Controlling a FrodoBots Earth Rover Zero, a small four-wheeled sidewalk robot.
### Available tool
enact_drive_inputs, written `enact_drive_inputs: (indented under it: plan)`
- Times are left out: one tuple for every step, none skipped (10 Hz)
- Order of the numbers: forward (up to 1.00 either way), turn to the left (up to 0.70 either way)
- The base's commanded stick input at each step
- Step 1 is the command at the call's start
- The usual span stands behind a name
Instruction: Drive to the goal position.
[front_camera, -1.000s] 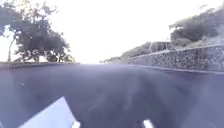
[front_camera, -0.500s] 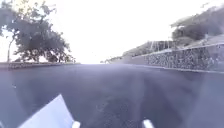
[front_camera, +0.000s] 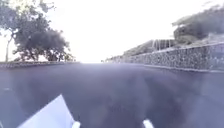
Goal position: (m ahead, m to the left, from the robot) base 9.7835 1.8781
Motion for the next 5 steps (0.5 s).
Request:
enact_drive_inputs:
  plan:
    - [0.70,0.00]
    - [0.70,0.00]
    - [0.70,0.00]
    - [0.70,0.00]
    - [0.70,0.00]
